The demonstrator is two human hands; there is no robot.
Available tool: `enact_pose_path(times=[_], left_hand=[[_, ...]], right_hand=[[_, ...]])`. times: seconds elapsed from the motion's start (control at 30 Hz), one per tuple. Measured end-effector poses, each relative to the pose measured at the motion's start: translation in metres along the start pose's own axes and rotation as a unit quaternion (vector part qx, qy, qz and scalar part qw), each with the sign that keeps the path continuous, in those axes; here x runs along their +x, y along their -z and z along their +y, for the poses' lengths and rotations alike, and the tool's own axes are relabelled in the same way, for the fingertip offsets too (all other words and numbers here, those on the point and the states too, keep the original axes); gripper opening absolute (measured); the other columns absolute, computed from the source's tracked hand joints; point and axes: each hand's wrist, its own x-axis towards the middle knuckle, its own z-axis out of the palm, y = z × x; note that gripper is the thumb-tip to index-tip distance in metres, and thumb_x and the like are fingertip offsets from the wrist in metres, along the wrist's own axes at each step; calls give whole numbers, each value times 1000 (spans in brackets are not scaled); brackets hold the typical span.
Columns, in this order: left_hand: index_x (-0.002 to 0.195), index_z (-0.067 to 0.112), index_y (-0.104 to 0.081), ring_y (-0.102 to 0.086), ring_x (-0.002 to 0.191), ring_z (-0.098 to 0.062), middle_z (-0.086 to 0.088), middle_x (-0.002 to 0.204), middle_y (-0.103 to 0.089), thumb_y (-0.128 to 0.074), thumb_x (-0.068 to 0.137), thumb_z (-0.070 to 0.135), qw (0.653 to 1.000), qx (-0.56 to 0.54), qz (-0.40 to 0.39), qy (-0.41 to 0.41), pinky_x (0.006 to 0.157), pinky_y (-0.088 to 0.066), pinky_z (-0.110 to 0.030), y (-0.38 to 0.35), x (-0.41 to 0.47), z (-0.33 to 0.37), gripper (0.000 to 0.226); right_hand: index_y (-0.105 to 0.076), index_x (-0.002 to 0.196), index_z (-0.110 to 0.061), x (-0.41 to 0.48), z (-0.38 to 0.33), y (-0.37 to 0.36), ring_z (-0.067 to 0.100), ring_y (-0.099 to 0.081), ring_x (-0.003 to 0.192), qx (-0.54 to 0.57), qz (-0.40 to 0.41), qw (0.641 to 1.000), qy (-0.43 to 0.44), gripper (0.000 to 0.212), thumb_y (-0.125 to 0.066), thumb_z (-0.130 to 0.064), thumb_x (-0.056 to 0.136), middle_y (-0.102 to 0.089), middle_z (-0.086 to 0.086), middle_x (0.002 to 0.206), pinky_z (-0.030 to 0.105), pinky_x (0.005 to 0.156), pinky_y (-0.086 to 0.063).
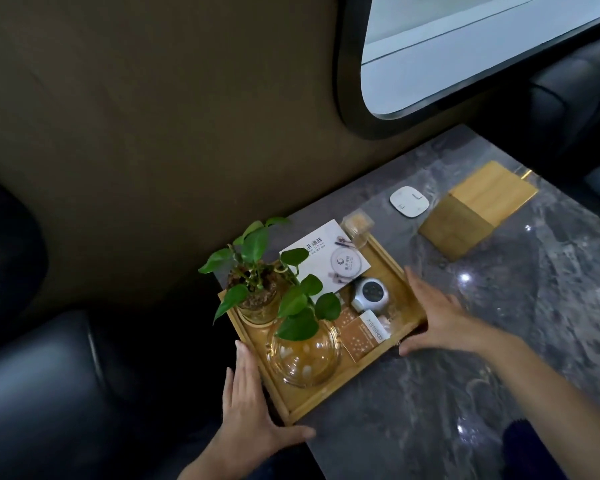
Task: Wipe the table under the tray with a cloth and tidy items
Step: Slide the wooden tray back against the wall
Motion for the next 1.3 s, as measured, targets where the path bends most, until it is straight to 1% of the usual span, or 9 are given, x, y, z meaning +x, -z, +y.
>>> enact_pose_path(times=[0.07, 0.17, 0.33, 0.57, 0.67, 0.77, 0.93, 1.1, 1.3], left_hand=[[113, 20, 58, 41, 129, -5, -2, 143, 40, -33, 20, 102, 999, 38, 11, 4, 104, 32, -20, -5, 2, 1, 154], [127, 15, 44, 50, 120, 4, -2, 146, 35, -27, 27, 103, 998, 51, 46, 10, 97, 38, -14, -4, 4, 3, 151], [126, 18, 43, 32, 136, -9, -2, 148, 29, -32, 38, 98, 995, 71, 65, 4, 103, 35, -19, 9, 16, 1, 141], [110, 10, 58, 51, 124, -20, -3, 129, 57, -34, 18, 99, 994, 91, -60, -7, 108, 28, -36, 14, 13, 17, 158], [104, 23, 65, 56, 118, -11, 9, 117, 68, -55, 36, 88, 995, 87, -46, -25, 109, 29, -28, 7, 16, 10, 152], [119, 34, 54, 42, 130, -6, 20, 131, 56, -60, 48, 70, 995, 64, -4, -71, 110, 25, -20, 7, 18, 1, 138], [123, 17, 48, 47, 126, -5, 1, 139, 47, -37, 44, 95, 996, 67, 4, -57, 112, 23, -22, 26, 29, 2, 140], [127, 18, 38, 44, 127, -4, 4, 142, 40, -26, 34, 100, 997, 60, 15, -49, 112, 20, -21, 43, 49, -1, 140], [133, 16, 31, 33, 134, -9, 0, 146, 30, -41, 52, 76, 991, 95, 49, -78, 101, 32, -9, 54, 67, -8, 124]], right_hand=[[27, 140, -29, -5, -3, -1, 19, 2, 143, -4, -23, 1000, -9, 140, -78, -58, 51, 14, -11, 156, 42, 116, -5], [27, 140, -27, 1, -7, -3, 18, 1, 143, -13, 10, 1000, -4, 141, -81, -51, 53, 16, -10, 155, 36, 116, -6], [28, 139, -27, 16, -4, -5, 15, 1, 144, -8, 15, 1000, 11, 145, -84, -49, 49, 18, -9, 155, 40, 119, -8], [22, 141, -30, 23, -3, -1, 15, -10, 144, 11, 37, 999, 13, 145, -84, -51, 45, 8, -10, 157, 42, 117, -19], [22, 141, -28, 24, -4, -1, 15, -9, 144, 12, 41, 999, 14, 144, -84, -49, 47, 9, -8, 157, 41, 118, -17], [23, 141, -29, 27, -5, -3, 17, -9, 144, 18, 45, 999, 3, 143, -84, -50, 48, 8, -9, 157, 44, 117, -17], [25, 139, -33, 40, -11, -2, 18, -11, 144, 32, 48, 998, 4, 143, -82, -54, 47, 8, -10, 157, 47, 117, -19], [24, 140, -31, 56, -20, 2, 14, -3, 144, 65, 61, 996, 8, 136, -82, -44, 56, 12, -10, 157, 40, 118, -13], [17, 143, -26, 76, -27, 11, 17, -7, 144, 100, 72, 992, 3, 129, -83, -33, 61, 4, -4, 158, 37, 116, -14]])
